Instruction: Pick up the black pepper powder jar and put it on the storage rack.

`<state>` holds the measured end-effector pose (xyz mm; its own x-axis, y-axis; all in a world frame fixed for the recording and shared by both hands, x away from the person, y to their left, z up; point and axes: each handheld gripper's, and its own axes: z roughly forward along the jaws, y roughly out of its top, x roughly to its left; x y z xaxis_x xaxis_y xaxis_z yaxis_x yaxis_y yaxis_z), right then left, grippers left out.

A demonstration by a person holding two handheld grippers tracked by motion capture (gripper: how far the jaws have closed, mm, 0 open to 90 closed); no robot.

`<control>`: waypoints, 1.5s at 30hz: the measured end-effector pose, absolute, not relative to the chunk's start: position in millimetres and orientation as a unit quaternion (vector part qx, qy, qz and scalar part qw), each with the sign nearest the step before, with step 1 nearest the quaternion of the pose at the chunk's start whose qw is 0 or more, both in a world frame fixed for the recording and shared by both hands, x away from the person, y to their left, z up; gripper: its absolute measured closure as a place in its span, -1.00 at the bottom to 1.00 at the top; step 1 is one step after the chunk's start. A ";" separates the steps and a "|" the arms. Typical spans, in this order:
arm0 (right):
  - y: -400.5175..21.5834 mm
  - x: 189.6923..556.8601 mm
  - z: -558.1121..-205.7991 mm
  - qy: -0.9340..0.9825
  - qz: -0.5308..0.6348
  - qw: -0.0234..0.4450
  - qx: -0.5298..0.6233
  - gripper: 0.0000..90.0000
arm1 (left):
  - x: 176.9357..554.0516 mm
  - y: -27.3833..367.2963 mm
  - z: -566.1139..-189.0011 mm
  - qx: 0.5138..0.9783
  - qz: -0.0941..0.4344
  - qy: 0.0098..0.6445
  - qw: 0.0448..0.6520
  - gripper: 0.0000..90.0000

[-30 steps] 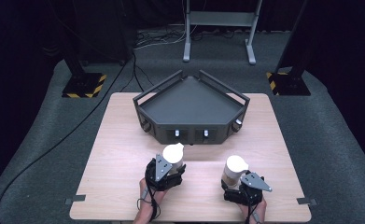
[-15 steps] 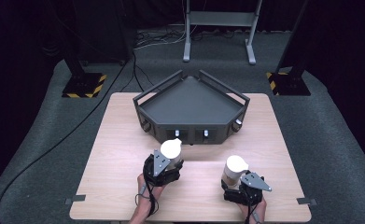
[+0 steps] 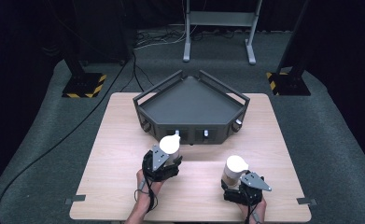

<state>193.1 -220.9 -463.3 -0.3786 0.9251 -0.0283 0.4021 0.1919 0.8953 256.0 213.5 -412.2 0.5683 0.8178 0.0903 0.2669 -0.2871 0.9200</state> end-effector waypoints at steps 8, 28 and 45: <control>-221.1 193.0 -463.4 0.710 0.431 0.303 0.467 -1.00 | 263.2 218.9 -406.7 0.743 0.284 0.369 0.480 -0.32; -221.4 193.1 -463.3 0.710 0.431 0.303 0.468 -1.00 | 275.3 228.0 -397.7 0.738 0.280 0.378 0.483 -0.32; -220.8 193.0 -463.3 0.709 0.430 0.304 0.468 -1.00 | 288.3 234.2 -387.4 0.738 0.279 0.381 0.483 -0.32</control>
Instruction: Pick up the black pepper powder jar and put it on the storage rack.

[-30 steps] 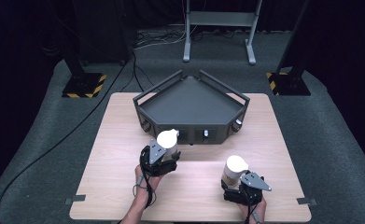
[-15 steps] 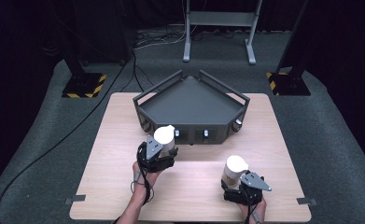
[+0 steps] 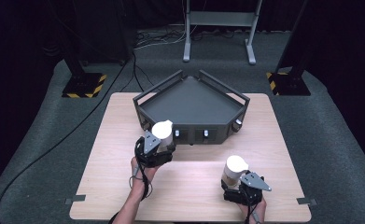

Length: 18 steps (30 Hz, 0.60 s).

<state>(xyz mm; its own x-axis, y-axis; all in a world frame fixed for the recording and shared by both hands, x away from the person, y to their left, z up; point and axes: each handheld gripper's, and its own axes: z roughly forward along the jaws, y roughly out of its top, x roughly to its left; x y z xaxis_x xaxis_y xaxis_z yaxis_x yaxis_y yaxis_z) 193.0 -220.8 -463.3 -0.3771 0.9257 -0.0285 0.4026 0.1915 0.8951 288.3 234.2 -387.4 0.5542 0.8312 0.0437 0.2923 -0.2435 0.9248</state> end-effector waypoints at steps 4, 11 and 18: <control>-220.5 192.8 -463.3 0.709 0.430 0.305 0.468 -1.00 | 290.6 235.8 -385.6 0.736 0.277 0.383 0.484 -0.32; -220.7 192.9 -463.3 0.709 0.430 0.304 0.469 -1.00 | 295.9 237.8 -380.7 0.736 0.278 0.385 0.483 -0.32; -220.8 193.1 -463.2 0.709 0.430 0.304 0.468 -1.00 | 302.2 238.0 -376.9 0.736 0.279 0.385 0.482 -0.32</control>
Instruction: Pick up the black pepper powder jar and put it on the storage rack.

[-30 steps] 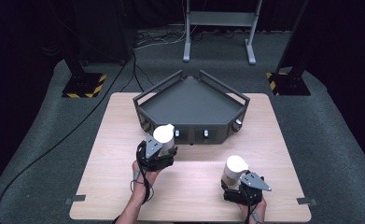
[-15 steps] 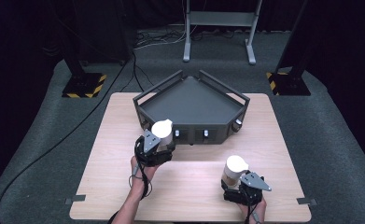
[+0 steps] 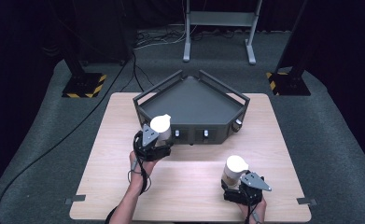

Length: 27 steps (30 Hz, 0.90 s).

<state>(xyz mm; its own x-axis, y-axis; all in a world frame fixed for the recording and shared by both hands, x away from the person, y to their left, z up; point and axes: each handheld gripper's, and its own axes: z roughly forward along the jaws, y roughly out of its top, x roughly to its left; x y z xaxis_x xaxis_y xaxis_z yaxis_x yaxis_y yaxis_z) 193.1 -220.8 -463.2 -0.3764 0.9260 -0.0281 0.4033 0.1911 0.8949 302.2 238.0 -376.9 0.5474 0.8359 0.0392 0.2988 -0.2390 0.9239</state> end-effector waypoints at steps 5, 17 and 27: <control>-220.7 193.1 -463.2 0.709 0.430 0.304 0.468 -1.00 | 304.9 238.7 -374.8 0.736 0.278 0.386 0.482 -0.32; -220.6 193.5 -462.9 0.710 0.429 0.303 0.469 -1.00 | 309.7 238.2 -369.9 0.734 0.281 0.387 0.482 -0.32; -220.1 193.7 -462.6 0.711 0.428 0.303 0.469 -1.00 | 314.9 236.8 -363.5 0.734 0.284 0.386 0.481 -0.32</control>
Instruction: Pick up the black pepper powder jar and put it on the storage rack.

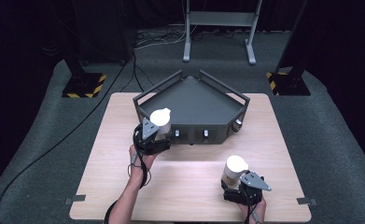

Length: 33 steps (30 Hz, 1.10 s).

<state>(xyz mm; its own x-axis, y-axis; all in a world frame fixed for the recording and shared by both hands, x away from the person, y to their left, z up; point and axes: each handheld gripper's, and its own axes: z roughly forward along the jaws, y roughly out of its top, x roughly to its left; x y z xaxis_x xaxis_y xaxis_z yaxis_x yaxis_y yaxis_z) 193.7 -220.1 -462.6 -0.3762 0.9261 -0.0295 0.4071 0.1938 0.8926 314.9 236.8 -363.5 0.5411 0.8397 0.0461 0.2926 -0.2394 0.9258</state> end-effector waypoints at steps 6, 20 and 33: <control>-220.2 193.9 -462.4 0.712 0.428 0.303 0.468 -1.00 | 319.8 236.3 -357.8 0.735 0.285 0.385 0.480 -0.32; -220.6 194.5 -462.1 0.713 0.428 0.301 0.468 -1.00 | 332.7 235.6 -343.0 0.734 0.289 0.380 0.483 -0.33; -220.8 194.2 -462.4 0.712 0.428 0.301 0.468 -1.00 | 349.3 237.2 -336.1 0.731 0.287 0.392 0.479 -0.33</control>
